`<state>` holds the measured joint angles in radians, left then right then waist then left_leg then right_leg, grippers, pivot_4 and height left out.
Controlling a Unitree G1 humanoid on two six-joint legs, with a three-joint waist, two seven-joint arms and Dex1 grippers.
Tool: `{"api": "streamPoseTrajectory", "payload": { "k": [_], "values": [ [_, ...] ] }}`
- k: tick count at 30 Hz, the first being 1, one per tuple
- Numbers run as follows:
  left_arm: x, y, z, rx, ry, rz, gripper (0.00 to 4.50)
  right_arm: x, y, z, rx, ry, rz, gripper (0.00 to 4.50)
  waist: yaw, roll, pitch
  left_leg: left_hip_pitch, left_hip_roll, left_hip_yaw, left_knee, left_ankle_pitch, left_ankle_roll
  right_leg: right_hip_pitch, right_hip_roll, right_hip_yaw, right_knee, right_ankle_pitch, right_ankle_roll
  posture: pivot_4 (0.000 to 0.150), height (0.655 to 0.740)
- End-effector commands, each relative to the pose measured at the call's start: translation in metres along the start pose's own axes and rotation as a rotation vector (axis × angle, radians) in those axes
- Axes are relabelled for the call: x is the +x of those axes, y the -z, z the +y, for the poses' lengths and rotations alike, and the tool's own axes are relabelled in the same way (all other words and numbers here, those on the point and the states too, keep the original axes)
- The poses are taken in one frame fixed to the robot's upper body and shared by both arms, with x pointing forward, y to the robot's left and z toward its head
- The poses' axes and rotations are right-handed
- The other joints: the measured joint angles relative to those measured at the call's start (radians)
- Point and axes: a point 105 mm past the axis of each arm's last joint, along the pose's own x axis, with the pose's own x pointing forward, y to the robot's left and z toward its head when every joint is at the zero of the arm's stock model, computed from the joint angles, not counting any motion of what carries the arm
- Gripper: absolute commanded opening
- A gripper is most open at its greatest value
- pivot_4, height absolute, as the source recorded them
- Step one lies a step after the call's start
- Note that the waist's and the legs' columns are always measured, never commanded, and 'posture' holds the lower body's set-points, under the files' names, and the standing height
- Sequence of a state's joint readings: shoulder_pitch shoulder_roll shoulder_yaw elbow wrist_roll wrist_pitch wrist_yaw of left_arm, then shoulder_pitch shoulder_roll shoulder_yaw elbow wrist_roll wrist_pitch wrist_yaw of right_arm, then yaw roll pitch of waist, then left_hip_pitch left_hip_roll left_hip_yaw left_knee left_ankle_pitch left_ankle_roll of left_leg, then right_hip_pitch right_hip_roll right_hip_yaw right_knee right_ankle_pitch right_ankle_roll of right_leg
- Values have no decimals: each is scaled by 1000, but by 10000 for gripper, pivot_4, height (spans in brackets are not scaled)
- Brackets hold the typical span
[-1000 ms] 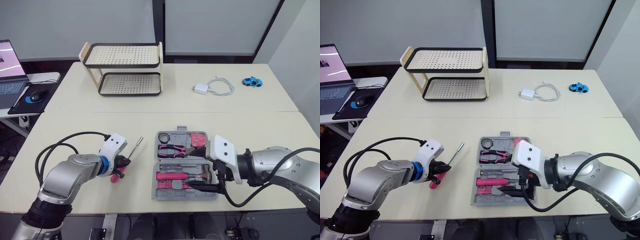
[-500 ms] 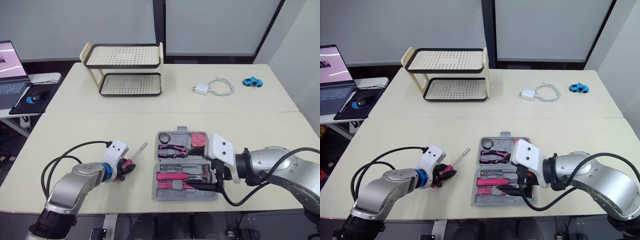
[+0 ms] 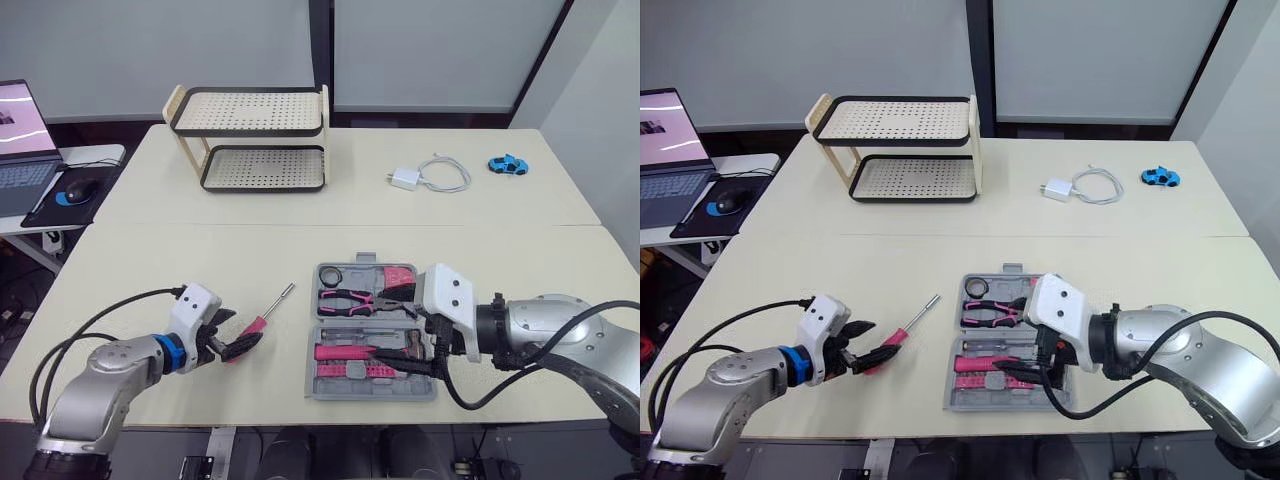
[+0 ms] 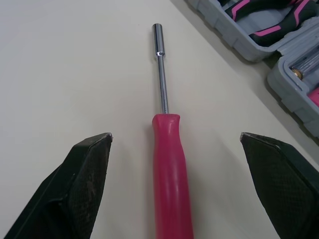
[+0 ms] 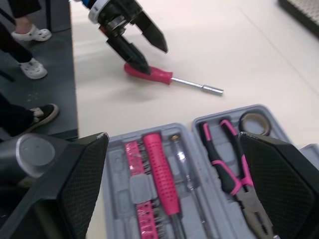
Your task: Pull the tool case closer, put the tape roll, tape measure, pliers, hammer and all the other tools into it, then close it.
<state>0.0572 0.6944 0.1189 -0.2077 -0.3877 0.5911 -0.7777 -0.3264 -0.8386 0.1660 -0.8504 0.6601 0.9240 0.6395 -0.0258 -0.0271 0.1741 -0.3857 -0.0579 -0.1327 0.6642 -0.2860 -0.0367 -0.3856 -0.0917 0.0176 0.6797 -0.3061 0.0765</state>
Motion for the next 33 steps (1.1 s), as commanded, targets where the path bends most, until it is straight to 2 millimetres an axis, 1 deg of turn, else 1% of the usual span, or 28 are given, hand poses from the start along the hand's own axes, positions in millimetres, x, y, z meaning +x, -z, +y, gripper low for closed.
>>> {"api": "streamPoseTrajectory", "payload": {
  "k": [1, 8, 13, 15, 17, 21, 25, 26, 28, 29, 31, 33],
  "values": [
    [7, -2, 5, 51, -36, -38, 42890, 0, -6, 3, -61, 7, -33, 45000, 0, 0, 0, 0, 0, 0, 0, 0, 0, 0, 0, 0, 0, 0, 0, 1500, 7400],
    [26, 9, 5, 48, -48, -46, 42890, 1, -5, 5, -74, -2, -33, 45000, 0, 0, 0, 0, 0, 0, 0, 0, 0, 0, 0, 0, 0, 0, 0, 1500, 7400],
    [34, 15, 7, 52, -55, -30, 42890, 1, -4, 5, -68, -7, -28, 45000, 0, 0, 0, 0, 0, 0, 0, 0, 0, 0, 0, 0, 0, 0, 0, 1500, 7400],
    [36, 18, 5, 58, -47, -23, 38998, 1, -3, 6, -64, -5, -26, 45000, 0, 0, 0, 0, 0, 0, 0, 0, 0, 0, 0, 0, 0, 0, 0, 1500, 7400],
    [37, 22, 3, 58, -36, -9, 34021, 0, -3, 6, -62, -7, -24, 45000, 0, 0, 0, 0, 0, 0, 0, 0, 0, 0, 0, 0, 0, 0, 0, 1500, 7400],
    [38, 31, -3, 57, -12, 22, 21346, -1, -3, 6, -55, -4, -21, 45000, 0, 1, -1, 0, 0, 0, 0, 0, 0, 0, 0, 0, 0, 0, 0, 1500, 7400],
    [38, 33, -3, 61, -16, 17, 8921, -2, -2, 7, -50, -2, -16, 45000, 0, 4, -3, 1, 0, 0, 0, 0, 1, 1, 0, 0, 0, 0, 0, 1500, 7400],
    [38, 32, -3, 62, -18, 14, 7300, -2, -2, 7, -49, -1, -15, 45000, 0, 4, -4, 1, 0, 0, 0, 0, 1, 1, 0, 0, 0, 0, 0, 1500, 7400],
    [37, 30, 0, 72, -25, 4, 7408, -3, -2, 6, -49, 2, -13, 45000, 0, 5, -5, 1, 0, 0, 0, -1, 1, 1, 0, 0, 0, 0, 0, 1500, 7400],
    [33, 27, 4, 80, -41, -4, 7408, -3, -2, 6, -51, 7, -14, 45000, 0, 6, -5, 1, 0, 0, 0, -1, 1, 1, 0, 0, 0, 0, 0, 1500, 7400],
    [19, 14, 13, 121, -58, -33, 7408, -6, -4, 5, -72, 25, -25, 45000, 0, 6, -6, 1, 0, 0, 0, -1, 1, 1, 0, 0, 0, 0, 0, 1500, 7400],
    [3, -4, 18, 184, -50, -68, 7408, -11, -5, 5, -95, 44, -37, 45000, -2, 5, -6, 1, 0, -1, 0, -1, 1, 1, 1, -1, 0, 0, 0, 1500, 7400]
  ]
}}
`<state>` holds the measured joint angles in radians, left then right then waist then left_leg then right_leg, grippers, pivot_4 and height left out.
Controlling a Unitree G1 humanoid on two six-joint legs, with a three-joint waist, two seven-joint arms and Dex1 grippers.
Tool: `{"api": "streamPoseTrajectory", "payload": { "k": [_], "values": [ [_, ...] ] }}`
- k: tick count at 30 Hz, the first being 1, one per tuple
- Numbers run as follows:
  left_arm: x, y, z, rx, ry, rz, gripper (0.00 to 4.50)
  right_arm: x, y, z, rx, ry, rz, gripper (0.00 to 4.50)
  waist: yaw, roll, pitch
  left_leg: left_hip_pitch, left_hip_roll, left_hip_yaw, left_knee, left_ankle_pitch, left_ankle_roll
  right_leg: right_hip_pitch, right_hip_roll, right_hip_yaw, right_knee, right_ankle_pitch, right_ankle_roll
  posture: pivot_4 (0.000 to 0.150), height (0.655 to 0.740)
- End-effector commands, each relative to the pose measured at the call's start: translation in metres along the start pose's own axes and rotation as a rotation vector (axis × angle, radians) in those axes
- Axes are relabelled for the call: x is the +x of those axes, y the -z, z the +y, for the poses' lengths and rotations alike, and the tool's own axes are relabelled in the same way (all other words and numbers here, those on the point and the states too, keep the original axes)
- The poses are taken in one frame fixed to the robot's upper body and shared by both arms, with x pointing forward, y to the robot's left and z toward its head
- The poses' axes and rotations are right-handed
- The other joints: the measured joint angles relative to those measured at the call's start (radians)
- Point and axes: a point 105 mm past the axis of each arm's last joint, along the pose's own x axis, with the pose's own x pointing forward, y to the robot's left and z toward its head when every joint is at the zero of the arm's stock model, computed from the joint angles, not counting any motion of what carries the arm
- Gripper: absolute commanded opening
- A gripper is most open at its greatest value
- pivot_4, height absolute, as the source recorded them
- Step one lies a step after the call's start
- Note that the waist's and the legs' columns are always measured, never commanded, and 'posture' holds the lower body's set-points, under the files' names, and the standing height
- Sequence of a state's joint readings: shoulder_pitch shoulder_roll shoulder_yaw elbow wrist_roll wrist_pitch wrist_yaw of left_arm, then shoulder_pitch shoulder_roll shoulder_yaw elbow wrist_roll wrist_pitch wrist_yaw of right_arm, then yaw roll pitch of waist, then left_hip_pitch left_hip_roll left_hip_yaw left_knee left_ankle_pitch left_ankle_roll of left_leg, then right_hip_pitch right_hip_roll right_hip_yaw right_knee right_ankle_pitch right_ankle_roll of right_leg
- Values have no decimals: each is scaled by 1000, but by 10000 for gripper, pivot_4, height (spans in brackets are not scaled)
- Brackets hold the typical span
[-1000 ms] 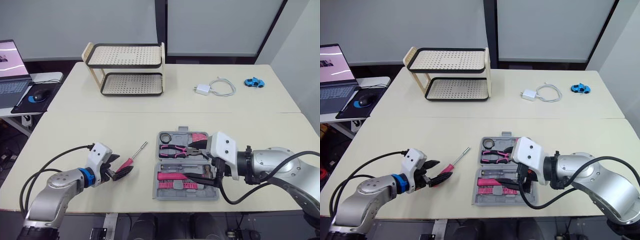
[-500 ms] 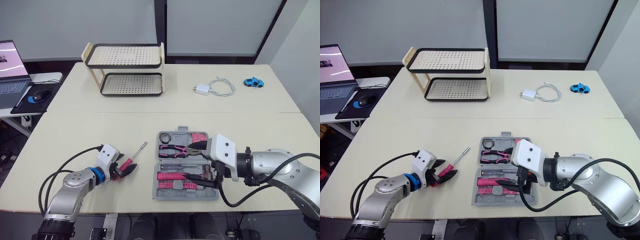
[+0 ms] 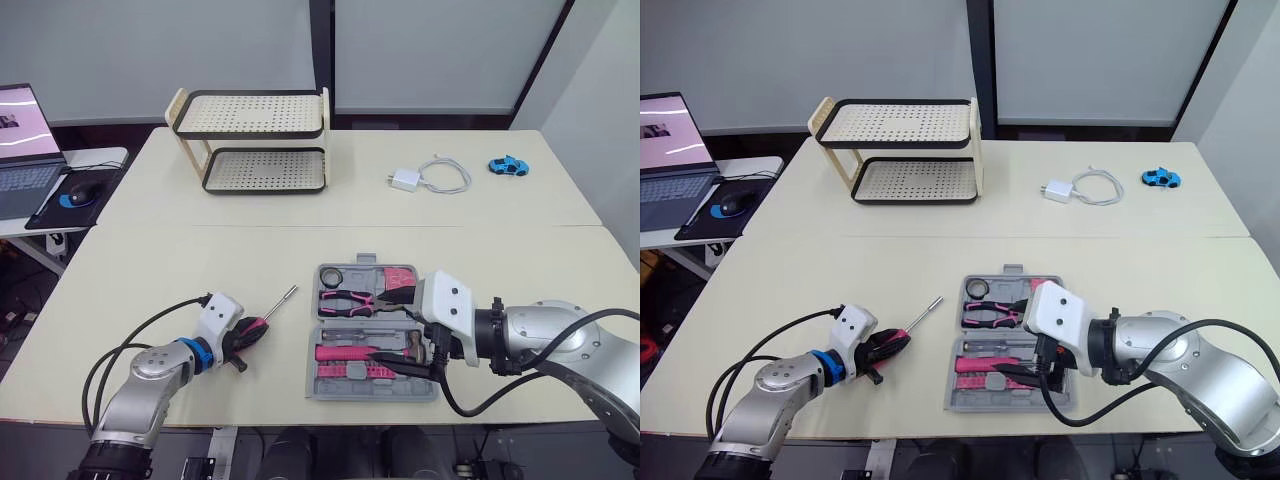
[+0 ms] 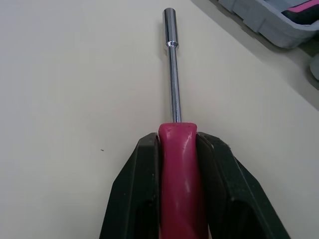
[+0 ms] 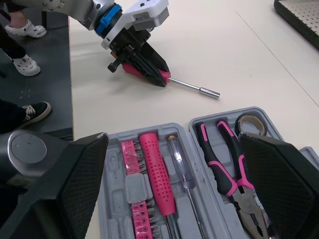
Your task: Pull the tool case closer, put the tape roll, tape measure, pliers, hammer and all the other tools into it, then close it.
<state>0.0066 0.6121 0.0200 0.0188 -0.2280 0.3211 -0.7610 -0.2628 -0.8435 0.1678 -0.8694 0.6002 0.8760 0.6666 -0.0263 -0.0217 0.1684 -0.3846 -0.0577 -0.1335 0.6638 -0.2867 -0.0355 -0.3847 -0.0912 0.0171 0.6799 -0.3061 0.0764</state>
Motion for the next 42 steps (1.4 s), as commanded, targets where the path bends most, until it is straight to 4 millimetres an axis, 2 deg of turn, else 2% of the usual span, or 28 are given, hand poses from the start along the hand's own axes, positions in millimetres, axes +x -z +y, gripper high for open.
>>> {"api": "streamPoseTrajectory", "payload": {
  "k": [1, 3, 5, 8, 11, 16, 20, 24, 28, 31, 39, 42],
  "values": [
    [-29, -34, 15, 114, -4, -77, 7408, -12, -11, 0, -79, 47, -41, 45000, -1, 0, 0, 0, 0, 0, 0, 0, 0, -1, 0, 0, 0, 0, 0, 1500, 7400],
    [-38, -49, 11, 163, 40, -101, 7408, -18, -9, 2, -67, 47, -40, 45000, -1, 0, 0, 0, 0, 0, -1, 0, 0, -1, 0, 0, 0, 0, 0, 1500, 7400],
    [-46, -66, -10, 274, 188, -123, 7408, -28, -5, 5, -33, 30, -19, 45000, 3, 0, 0, 0, 0, 0, -1, 0, 0, 0, 0, 0, -1, 0, 0, 1500, 7400],
    [-49, -81, -44, 372, 387, -123, 7408, -45, 2, 8, 15, 8, 29, 45000, 10, 0, 0, 0, -1, 1, 0, 0, 0, 2, -1, 0, -3, 0, 0, 1500, 7400],
    [-45, -86, -70, 418, 501, -97, 7408, -58, 9, 9, 37, 0, 91, 45000, 13, 1, 1, 2, -1, 1, -1, 0, 1, 5, -1, 0, -4, 0, 0, 1500, 7400],
    [-27, -84, -126, 480, 659, -59, 7408, -70, 22, 9, 61, 9, 207, 45000, 13, 1, 1, 3, 1, 1, -1, 0, 1, 6, 1, 0, -4, 0, 0, 1500, 7400],
    [-4, -86, -150, 510, 669, -32, 7408, -74, 33, 12, 77, 11, 274, 45000, 19, 1, 1, 3, 0, 1, 0, -1, 1, 8, 1, 0, -4, 0, 0, 1500, 7400],
    [11, -78, -163, 528, 660, 30, 7408, -71, 34, 15, 76, 4, 282, 45000, 18, 1, 1, 4, 0, 1, 0, -1, 1, 10, 2, -1, -5, 0, 0, 1500, 7400],
    [15, -65, -174, 540, 685, 75, 7408, -69, 35, 15, 88, 10, 286, 45000, 19, 1, 1, 4, 0, 1, 0, -1, 1, 10, 2, -1, -5, 0, 0, 1500, 7400],
    [25, -57, -172, 550, 675, 96, 7408, -69, 38, 15, 90, 12, 296, 45000, 22, 1, 1, 4, 0, 0, 0, -1, 1, 11, 2, -1, -6, 0, 0, 1500, 7400],
    [52, -64, -172, 561, 678, 93, 7407, -69, 43, 20, 109, -5, 320, 45000, 25, 1, 1, 4, 0, 0, 1, -1, 1, 11, 1, -1, -7, 0, 0, 1500, 7400],
    [49, -60, -179, 567, 696, 92, 7407, -69, 44, 22, 113, -9, 325, 45000, 22, 1, 1, 4, 0, 0, 1, -1, 1, 11, 1, -1, -6, 0, 0, 1500, 7400]
  ]
}}
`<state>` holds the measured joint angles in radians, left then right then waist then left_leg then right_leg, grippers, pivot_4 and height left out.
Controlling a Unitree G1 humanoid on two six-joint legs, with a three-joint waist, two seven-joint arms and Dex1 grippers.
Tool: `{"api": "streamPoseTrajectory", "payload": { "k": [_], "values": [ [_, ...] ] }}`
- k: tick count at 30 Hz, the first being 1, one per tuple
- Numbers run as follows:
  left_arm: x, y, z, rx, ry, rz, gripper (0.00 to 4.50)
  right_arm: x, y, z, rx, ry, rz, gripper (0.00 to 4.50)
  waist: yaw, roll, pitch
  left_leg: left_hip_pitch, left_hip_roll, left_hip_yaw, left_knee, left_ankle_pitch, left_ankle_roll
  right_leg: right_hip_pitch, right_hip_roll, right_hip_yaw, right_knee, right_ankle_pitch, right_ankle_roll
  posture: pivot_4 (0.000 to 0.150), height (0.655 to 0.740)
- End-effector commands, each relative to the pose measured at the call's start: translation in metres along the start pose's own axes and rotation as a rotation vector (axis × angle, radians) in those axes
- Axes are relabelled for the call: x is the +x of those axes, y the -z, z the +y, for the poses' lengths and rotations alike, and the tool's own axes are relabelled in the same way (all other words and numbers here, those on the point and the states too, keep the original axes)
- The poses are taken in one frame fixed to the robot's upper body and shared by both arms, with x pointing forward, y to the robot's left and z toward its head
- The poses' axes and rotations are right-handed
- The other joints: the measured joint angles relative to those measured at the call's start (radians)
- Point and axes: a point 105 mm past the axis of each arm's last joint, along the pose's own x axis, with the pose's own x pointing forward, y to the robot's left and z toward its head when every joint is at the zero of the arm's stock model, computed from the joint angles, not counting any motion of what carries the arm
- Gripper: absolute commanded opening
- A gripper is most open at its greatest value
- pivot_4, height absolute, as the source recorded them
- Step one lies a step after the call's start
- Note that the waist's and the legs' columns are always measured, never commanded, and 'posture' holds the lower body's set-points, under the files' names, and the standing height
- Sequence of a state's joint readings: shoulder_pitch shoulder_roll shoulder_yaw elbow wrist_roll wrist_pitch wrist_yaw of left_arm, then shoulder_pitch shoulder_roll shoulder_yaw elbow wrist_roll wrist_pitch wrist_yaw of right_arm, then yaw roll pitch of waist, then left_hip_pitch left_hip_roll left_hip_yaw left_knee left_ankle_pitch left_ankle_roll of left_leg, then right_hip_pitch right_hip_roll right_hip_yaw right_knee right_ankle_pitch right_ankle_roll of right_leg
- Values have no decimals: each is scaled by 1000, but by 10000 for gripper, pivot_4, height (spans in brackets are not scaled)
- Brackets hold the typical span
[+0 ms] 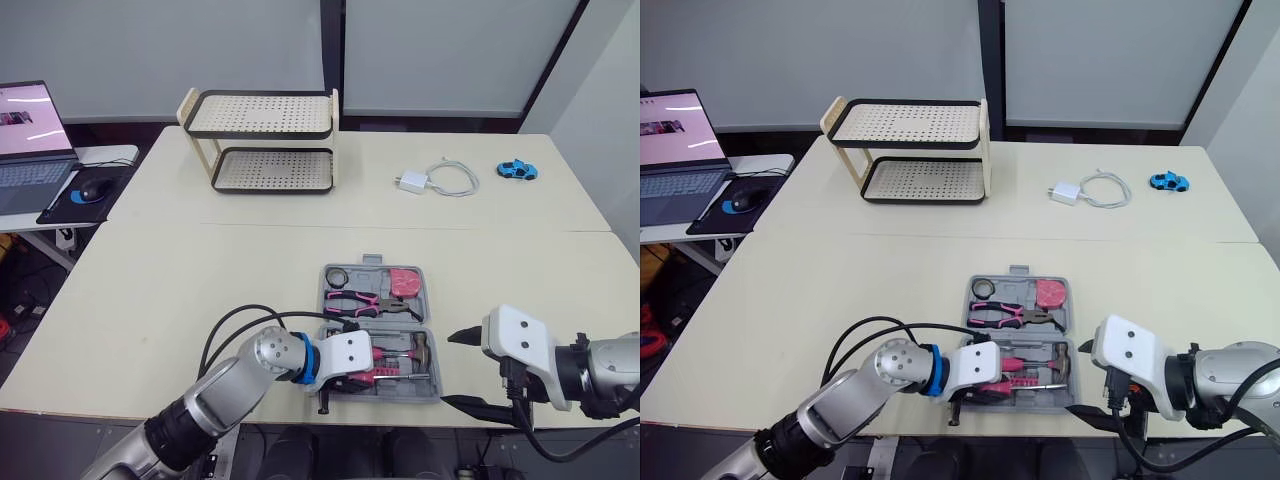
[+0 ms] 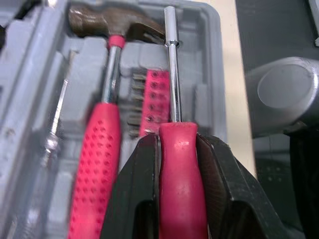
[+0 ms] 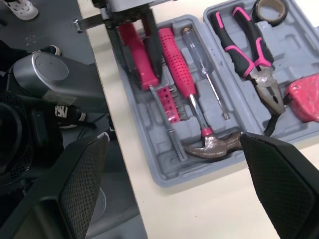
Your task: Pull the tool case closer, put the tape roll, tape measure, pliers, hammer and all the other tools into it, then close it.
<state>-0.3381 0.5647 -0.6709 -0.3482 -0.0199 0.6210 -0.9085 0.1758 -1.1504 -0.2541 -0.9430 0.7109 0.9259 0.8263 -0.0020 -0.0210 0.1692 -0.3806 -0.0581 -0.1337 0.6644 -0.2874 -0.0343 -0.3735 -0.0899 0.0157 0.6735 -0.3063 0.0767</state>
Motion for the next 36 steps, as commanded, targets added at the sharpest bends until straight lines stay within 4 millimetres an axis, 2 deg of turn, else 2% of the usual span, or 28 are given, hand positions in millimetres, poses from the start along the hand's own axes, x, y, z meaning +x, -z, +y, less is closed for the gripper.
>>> {"api": "streamPoseTrajectory", "payload": {
  "k": [1, 6, 12, 24, 36],
  "values": [
    [2, -6, -15, 42, 33, -19, 7407, -2, -5, 4, -46, 4, 2, 45000, -4, 0, 0, 0, 0, 0, 0, 0, 0, 0, 0, 0, 0, 0, 0, 1500, 7400],
    [-3, -18, -25, 65, 69, -52, 7407, -2, -4, 5, -42, 3, 0, 45000, 0, 0, 0, 0, 0, 0, 0, 0, 0, 0, 0, 0, 0, 0, 0, 1500, 7400],
    [-17, -31, -22, 50, 59, -78, 7407, -1, -3, 8, -36, -3, -4, 45000, 0, 0, 0, 0, 0, 0, 0, 0, 0, 0, 0, 0, 0, 0, 0, 1500, 7400],
    [-7, -18, -15, 82, 41, -41, 7407, 0, -3, 9, -36, -8, -9, 45000, 1, 0, 0, 0, 0, 0, 0, 0, 0, 0, 0, 0, 0, 0, 0, 1500, 7400],
    [-3, -7, -21, 88, 65, -25, 7407, 1, -4, 9, -36, -10, -16, 45000, 1, 0, 0, 0, 0, 0, 0, 0, 0, 0, 0, 0, 0, 0, 0, 1500, 7400]
  ]
}}
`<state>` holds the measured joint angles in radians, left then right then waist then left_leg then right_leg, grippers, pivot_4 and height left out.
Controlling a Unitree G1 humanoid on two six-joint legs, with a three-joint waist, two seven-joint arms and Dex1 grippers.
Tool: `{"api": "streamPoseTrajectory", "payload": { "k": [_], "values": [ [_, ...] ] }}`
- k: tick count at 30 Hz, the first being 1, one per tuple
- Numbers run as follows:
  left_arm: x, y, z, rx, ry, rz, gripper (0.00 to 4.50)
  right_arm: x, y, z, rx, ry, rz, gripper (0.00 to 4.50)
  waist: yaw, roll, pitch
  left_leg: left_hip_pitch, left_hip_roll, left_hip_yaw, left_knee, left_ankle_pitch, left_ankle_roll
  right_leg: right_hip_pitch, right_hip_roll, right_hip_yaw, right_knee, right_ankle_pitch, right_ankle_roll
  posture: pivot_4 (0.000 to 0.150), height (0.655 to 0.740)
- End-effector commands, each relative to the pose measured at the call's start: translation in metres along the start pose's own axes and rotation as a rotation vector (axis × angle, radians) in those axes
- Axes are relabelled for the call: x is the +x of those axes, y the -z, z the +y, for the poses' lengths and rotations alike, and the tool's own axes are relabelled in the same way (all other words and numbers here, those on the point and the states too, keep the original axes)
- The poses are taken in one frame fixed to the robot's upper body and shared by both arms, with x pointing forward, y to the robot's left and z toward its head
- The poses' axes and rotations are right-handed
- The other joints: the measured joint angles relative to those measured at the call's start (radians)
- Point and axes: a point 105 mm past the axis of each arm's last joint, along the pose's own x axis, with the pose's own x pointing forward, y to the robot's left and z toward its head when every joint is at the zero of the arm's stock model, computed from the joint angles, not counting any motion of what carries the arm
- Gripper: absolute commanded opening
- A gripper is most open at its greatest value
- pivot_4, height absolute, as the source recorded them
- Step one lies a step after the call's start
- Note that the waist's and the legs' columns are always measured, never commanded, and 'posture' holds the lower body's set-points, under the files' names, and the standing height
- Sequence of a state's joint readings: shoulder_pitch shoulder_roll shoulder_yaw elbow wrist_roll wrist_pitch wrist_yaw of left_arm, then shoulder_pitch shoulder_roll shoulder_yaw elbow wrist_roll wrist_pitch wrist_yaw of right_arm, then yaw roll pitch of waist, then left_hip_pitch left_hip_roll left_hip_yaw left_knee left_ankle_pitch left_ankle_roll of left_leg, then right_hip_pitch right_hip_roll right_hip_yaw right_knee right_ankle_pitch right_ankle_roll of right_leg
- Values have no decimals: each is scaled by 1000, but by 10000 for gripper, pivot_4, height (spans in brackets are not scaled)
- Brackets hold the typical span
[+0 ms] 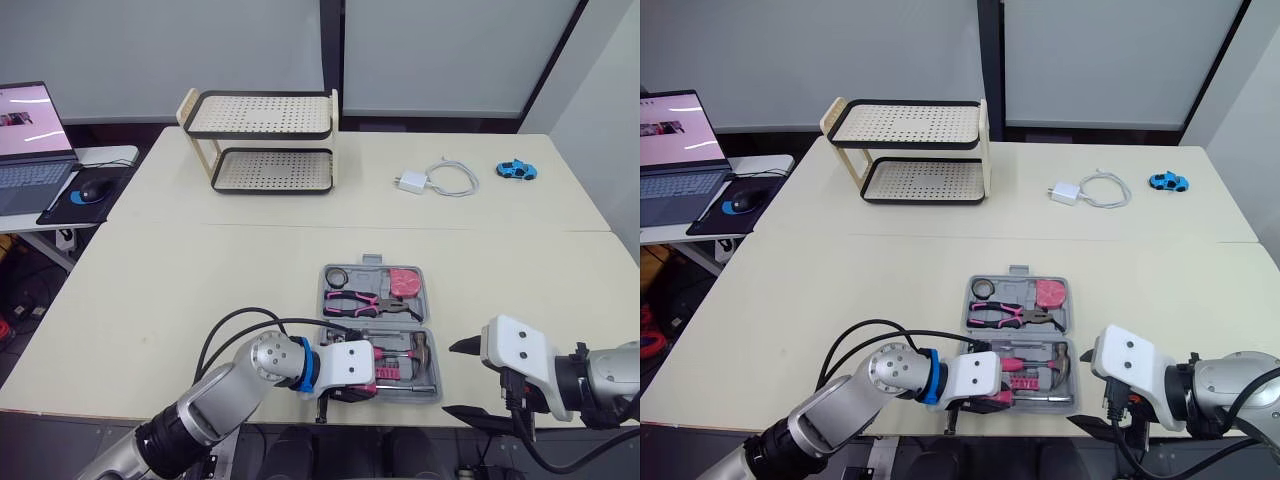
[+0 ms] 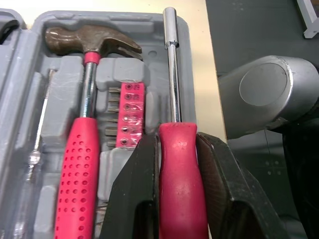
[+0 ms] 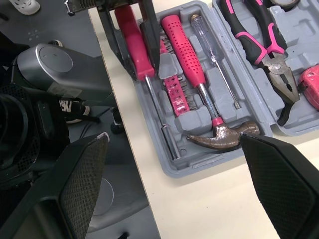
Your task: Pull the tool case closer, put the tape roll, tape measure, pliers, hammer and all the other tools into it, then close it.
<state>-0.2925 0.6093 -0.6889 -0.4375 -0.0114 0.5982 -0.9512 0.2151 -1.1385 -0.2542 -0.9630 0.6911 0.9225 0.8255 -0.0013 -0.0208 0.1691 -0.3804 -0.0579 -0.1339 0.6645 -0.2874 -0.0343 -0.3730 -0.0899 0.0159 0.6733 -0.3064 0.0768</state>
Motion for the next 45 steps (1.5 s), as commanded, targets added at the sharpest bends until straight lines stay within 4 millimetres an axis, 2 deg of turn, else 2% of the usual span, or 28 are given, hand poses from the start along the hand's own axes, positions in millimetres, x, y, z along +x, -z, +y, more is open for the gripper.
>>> {"api": "streamPoseTrajectory", "payload": {
  "k": [1, 17, 19, 22, 24, 26, 30, 31, 35, 36, 38, 45],
  "values": [
    [2, -3, 0, 36, -3, -10, 7407, -1, -8, 4, -44, -2, -24, 45000, 0, 0, 0, 0, 0, 0, 0, 0, 0, 0, 0, 0, 0, 0, 0, 1500, 7400],
    [7, 1, 2, 36, 13, -1, 7407, -1, -11, 4, -38, -2, -33, 45000, 0, 0, 0, 0, 0, 0, 0, 0, 0, 0, 0, 0, 0, 0, 0, 1500, 7400],
    [6, -1, 4, 31, 8, -10, 14550, -1, -11, 4, -36, -2, -35, 45000, 0, 0, 0, 0, 0, 0, 0, 0, 0, 0, 0, 0, 0, 0, 0, 1500, 7400],
    [5, -7, 5, 13, 4, -34, 22330, -1, -12, 4, -33, 0, -38, 45000, 0, 0, 0, 0, 0, 0, 0, 0, 0, 0, 0, 0, 0, 0, 0, 1500, 7400],
    [1, -15, 8, 5, -2, -60, 25579, -1, -12, 5, -30, 2, -42, 45000, 0, 0, 0, 0, 0, 0, 0, 0, 0, 0, 0, 0, 0, 0, 0, 1500, 7400],
    [-3, -20, 10, -3, -4, -80, 31261, -1, -13, 5, -28, 2, -44, 45000, 0, 0, 0, 0, 0, 0, 0, 0, 0, 0, 0, 0, 0, 0, 0, 1500, 7400],
    [-17, -29, 8, 14, 29, -122, 43359, -2, -15, 4, -26, 5, -55, 45000, -1, 0, 0, 0, 0, 0, 0, 0, 0, 0, 0, 0, 0, 0, 0, 1500, 7400],
    [-21, -31, 7, 22, 43, -131, 44565, -2, -16, 4, -25, 6, -57, 45000, -1, 0, 0, 0, 0, 0, 0, 0, 0, 0, 0, 0, 0, 0, 0, 1500, 7400],
    [-39, -27, 13, 53, 68, -162, 44565, -1, -17, 4, -23, 8, -69, 45000, -1, 0, 0, 0, 0, 0, 0, 0, 0, 0, 0, 0, 0, 0, 0, 1500, 7400],
    [-41, -24, 14, 64, 77, -157, 42714, 0, -18, 4, -22, 8, -73, 45000, -1, 0, 0, 0, 0, 0, 0, 0, 0, 0, 0, 0, 0, 0, 0, 1500, 7400],
    [-42, -17, 14, 81, 108, -141, 38292, 1, -18, 4, -22, 9, -77, 45000, -1, 0, 0, 0, 0, 0, 0, 0, 0, 0, 0, 0, 0, 0, 0, 1500, 7400],
    [-30, -6, 14, 117, 133, -123, 15685, 2, -18, 4, -19, 15, -78, 45000, -1, 0, 0, 0, 0, 0, 0, 0, 0, 0, 0, 0, 0, 0, 0, 1500, 7400]
  ]
}}
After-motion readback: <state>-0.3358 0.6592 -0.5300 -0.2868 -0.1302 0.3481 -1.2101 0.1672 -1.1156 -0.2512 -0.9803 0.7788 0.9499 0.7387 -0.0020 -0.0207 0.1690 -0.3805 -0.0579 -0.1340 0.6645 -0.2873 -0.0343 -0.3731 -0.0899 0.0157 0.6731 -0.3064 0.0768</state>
